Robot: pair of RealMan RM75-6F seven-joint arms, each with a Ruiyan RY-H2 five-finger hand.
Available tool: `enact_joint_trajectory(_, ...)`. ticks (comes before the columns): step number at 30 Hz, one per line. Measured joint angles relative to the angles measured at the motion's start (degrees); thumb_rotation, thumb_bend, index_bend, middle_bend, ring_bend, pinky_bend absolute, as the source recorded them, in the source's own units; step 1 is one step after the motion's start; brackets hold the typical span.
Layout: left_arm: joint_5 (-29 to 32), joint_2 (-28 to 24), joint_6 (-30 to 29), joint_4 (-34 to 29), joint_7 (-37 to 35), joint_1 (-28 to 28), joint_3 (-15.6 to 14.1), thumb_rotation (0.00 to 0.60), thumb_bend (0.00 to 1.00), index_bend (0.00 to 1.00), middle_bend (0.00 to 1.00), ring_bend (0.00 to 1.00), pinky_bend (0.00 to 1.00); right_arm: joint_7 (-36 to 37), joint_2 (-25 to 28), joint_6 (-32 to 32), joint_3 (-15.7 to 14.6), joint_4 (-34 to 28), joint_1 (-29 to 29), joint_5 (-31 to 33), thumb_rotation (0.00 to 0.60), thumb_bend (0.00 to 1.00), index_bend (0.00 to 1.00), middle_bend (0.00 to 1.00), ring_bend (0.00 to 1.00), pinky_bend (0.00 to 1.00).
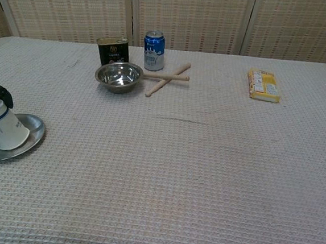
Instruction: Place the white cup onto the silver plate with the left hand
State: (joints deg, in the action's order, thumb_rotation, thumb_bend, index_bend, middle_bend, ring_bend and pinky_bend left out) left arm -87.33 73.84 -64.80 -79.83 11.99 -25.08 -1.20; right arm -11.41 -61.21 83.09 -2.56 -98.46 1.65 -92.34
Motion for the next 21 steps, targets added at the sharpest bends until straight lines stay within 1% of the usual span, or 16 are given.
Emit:
enact_joint_trajectory(4, -2.75, -2.36, 1.57, -2.97, -5.43, -0.78, -1.91, 0.600, 0.49, 0.54, 0.72, 0.78, 0.95, -0.04, 0.02, 0.11, 0.00, -0.05, -0.07, -0.01, 0.600, 0.15, 0.00, 0.00, 0.00, 0.00)
enact_joint_trajectory(7, -4.33, -3.42, 1.53, -3.50, -7.48, -1.13, -2.36, 0.600, 0.49, 0.54, 0.72, 0.78, 0.95, -0.06, 0.06, 0.01, -0.05, -0.13, -0.06, 0.02, 0.600, 0.15, 0.00, 0.00, 0.00, 0.00)
enact_joint_trajectory(11, -4.09, -2.51, -1.48, -1.69, -5.07, -0.47, -1.38, 0.600, 0.49, 0.54, 0.72, 0.78, 0.95, 0.04, 0.11, 0.13, -0.03, -0.12, -0.09, -0.02, 0.600, 0.15, 0.00, 0.00, 0.00, 0.00)
enact_joint_trajectory(14, -3.06, -1.63, -4.19, 0.18, -3.44, 0.48, -0.10, 0.600, 0.49, 0.54, 0.72, 0.78, 0.95, 0.06, 0.11, -0.01, -0.01, -0.11, -0.02, 0.05, 0.600, 0.15, 0.00, 0.00, 0.00, 0.00)
enact_joint_trajectory(17, -1.48, -1.31, -5.19, 1.22, -3.30, 1.19, 1.07, 0.600, 0.49, 0.54, 0.72, 0.78, 0.95, 0.05, 0.12, -0.03, -0.02, -0.11, -0.01, 0.04, 0.600, 0.15, 0.00, 0.00, 0.00, 0.00)
enact_joint_trajectory(21, -0.61, -1.16, -5.63, 1.85, -3.69, 1.56, 1.75, 0.600, 0.49, 0.53, 0.72, 0.78, 0.95, 0.06, 0.14, 0.03, -0.05, -0.15, -0.05, -0.01, 0.600, 0.15, 0.00, 0.00, 0.00, 0.00)
